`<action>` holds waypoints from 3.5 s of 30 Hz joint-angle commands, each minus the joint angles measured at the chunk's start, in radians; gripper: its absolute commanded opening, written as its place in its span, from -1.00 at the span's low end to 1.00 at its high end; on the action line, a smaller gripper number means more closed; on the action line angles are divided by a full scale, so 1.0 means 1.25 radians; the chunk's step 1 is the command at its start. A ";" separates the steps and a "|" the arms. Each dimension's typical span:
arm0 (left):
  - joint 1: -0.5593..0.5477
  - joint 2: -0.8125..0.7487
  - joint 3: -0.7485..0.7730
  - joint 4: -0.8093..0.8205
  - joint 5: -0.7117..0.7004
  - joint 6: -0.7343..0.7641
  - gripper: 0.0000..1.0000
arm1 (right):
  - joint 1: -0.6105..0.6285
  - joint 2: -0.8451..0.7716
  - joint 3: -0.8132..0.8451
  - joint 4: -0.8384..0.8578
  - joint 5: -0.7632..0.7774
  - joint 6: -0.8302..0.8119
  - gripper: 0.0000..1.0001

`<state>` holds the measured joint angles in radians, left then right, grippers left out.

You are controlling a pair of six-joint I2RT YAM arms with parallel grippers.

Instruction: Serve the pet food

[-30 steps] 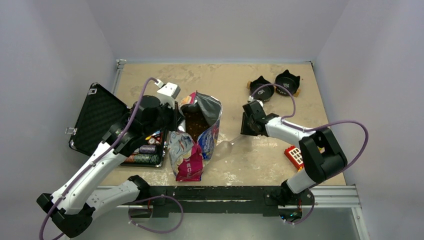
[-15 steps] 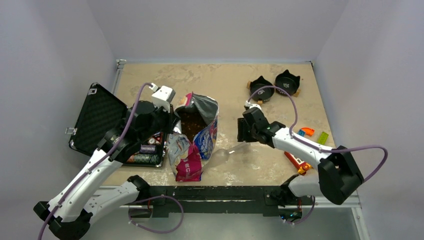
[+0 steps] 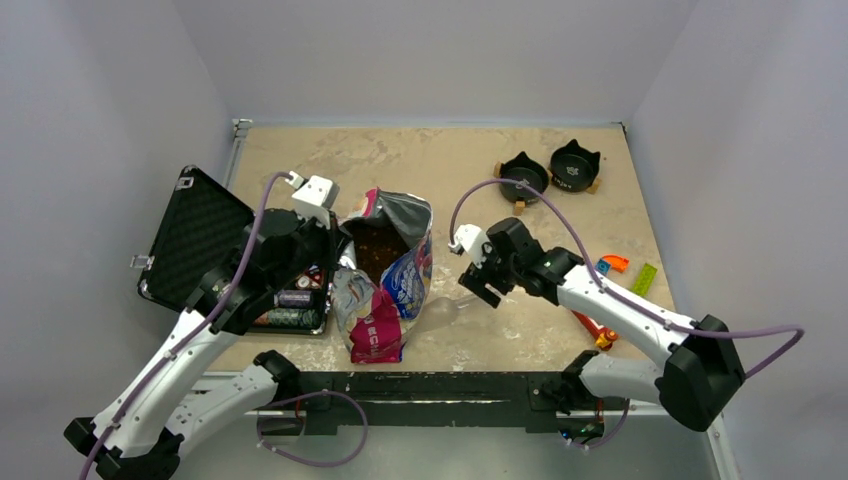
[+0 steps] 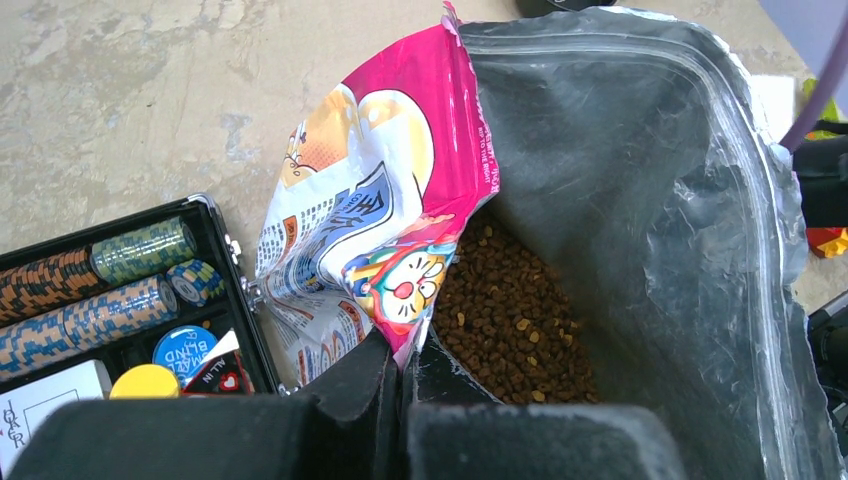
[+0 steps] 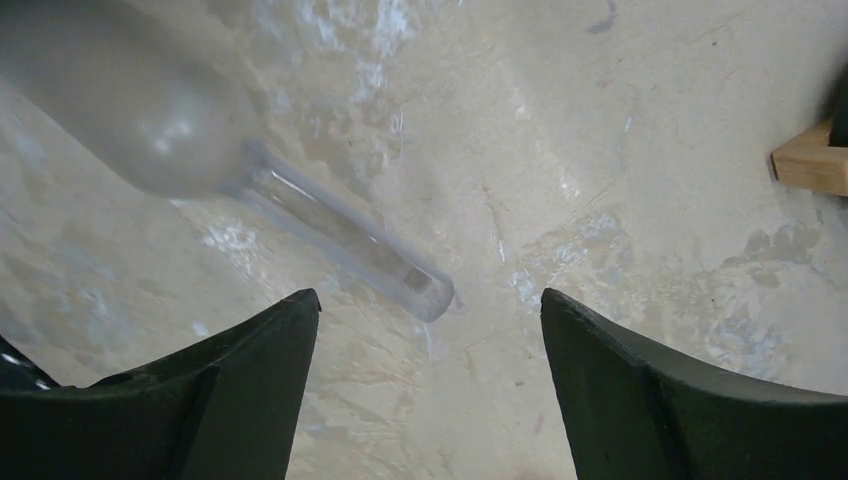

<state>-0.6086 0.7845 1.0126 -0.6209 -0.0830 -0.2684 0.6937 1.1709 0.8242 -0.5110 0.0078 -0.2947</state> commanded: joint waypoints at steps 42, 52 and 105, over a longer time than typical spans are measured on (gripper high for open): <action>0.017 -0.077 -0.015 0.225 -0.045 0.029 -1.00 | -0.120 0.406 0.077 0.101 0.044 0.750 -0.60; 0.019 -0.070 -0.015 0.226 -0.036 0.028 -1.00 | -0.009 0.297 0.012 0.170 0.209 0.731 0.46; 0.024 -0.061 -0.019 0.229 -0.021 0.024 -1.00 | -0.035 0.274 -0.329 0.901 -0.160 0.770 -1.00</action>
<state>-0.5892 0.7269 0.9550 -0.5770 -0.0906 -0.2653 0.7189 1.5154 0.5266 0.3611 0.1677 0.5495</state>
